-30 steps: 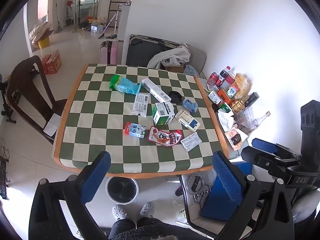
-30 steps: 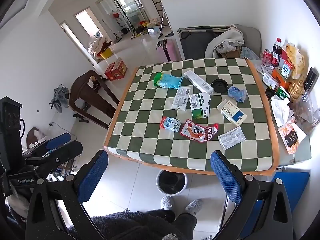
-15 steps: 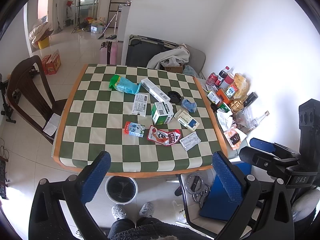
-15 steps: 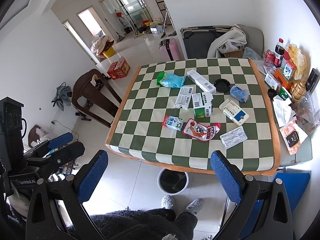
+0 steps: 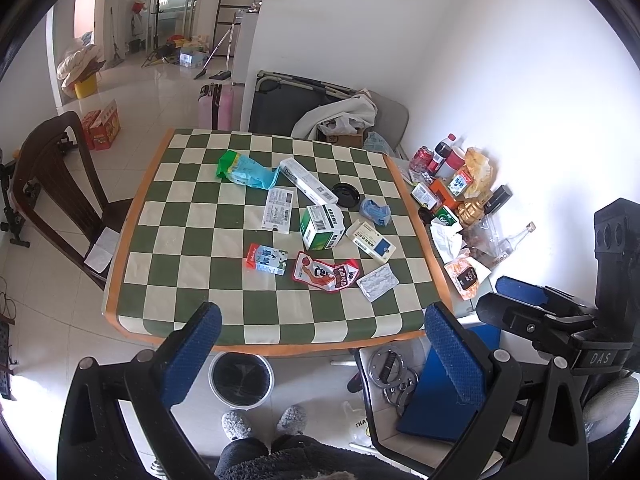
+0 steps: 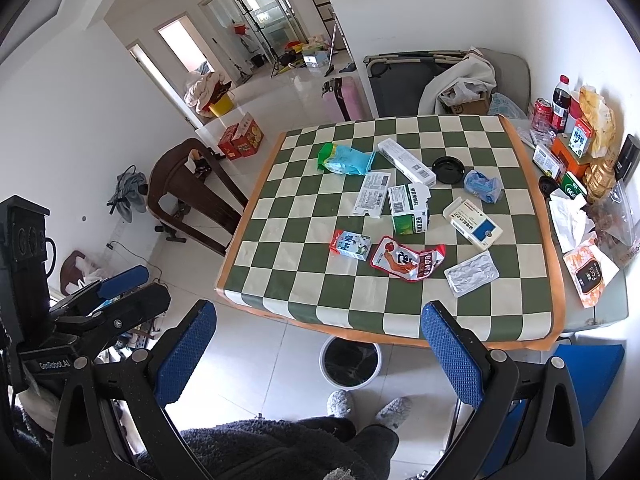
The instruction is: Collect trash
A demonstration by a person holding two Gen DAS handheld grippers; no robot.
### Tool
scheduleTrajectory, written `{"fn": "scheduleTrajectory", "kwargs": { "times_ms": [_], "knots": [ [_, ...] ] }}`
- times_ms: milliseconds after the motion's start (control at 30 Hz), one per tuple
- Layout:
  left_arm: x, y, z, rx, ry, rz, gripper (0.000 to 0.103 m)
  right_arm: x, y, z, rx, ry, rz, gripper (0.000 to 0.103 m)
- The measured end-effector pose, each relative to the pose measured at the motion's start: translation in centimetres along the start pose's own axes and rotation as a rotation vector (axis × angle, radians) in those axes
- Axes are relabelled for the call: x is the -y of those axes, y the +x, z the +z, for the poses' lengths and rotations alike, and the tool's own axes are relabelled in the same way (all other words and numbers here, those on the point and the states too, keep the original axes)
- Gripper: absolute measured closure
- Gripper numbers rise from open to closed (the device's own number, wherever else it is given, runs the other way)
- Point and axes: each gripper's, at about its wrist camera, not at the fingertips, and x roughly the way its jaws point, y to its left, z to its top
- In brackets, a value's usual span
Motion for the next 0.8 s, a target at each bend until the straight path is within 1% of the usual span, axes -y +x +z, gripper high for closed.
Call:
{"fn": "scheduleTrajectory", "kwargs": {
  "times_ms": [800],
  "knots": [
    [0.53, 0.06, -0.22, 0.007, -0.001, 0.004, 0.000, -0.05, 0.03, -0.11, 0.003, 0.001, 0.004, 0.000]
  ]
}}
